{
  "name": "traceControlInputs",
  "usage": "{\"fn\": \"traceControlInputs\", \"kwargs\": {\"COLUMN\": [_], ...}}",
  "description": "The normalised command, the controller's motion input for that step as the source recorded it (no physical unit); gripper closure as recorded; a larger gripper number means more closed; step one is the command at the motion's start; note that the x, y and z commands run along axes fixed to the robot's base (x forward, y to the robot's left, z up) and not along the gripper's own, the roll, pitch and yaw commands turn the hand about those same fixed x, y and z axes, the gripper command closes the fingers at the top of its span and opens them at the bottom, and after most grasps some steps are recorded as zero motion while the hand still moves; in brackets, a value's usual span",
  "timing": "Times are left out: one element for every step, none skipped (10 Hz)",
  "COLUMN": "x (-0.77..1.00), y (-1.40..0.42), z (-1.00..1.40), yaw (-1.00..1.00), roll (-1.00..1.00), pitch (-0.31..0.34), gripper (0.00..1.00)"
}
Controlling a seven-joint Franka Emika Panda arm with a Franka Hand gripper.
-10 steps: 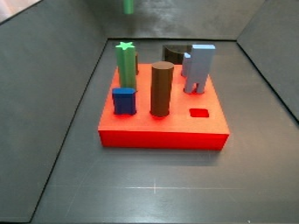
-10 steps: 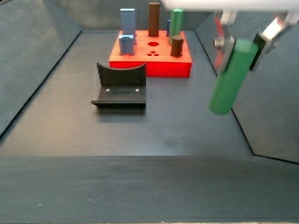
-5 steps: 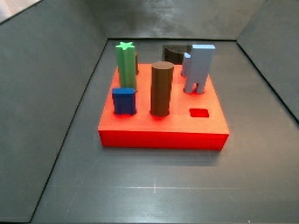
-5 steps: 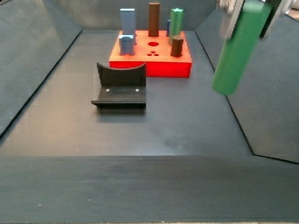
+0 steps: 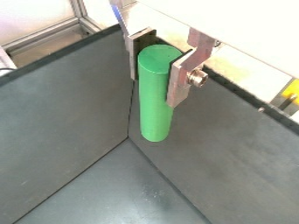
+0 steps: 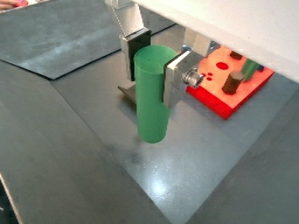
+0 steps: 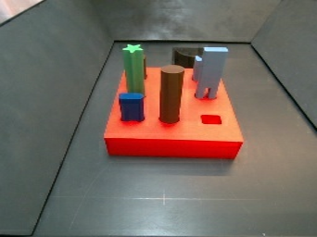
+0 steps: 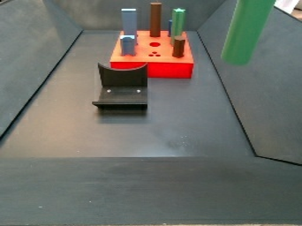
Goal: Pick up the round object. Move up. Move to above the board. Insert the round object.
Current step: Move to above the board.
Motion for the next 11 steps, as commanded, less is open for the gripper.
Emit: {"fn": "traceControlInputs", "kwargs": {"x": [0.00, 0.14, 0.14, 0.14, 0.13, 0.13, 0.13, 0.13, 0.13, 0.13, 0.12], "y": [-0.01, -1.00, -1.00, -1.00, -1.00, -1.00, -1.00, -1.00, -1.00, -1.00, -1.00], "z": [0.36, 0.05, 0.03, 0.04, 0.04, 0.04, 0.04, 0.04, 0.04, 0.04, 0.04], "yaw": [0.02, -0.36, -0.35, -0.19, -0.10, -0.05, -0.03, -0.01, 0.00, 0.01, 0.01], "roll": [0.07, 0.18, 0.18, 0.17, 0.08, 0.05, 0.04, 0.01, -0.01, -0.02, -0.02], "pitch": [0.106, 0.320, 0.300, 0.200, 0.103, 0.028, 0.015, 0.014, 0.016, 0.015, 0.015], "gripper": [1.00, 1.00, 1.00, 1.00, 1.00, 1.00, 1.00, 1.00, 1.00, 1.00, 1.00]}}
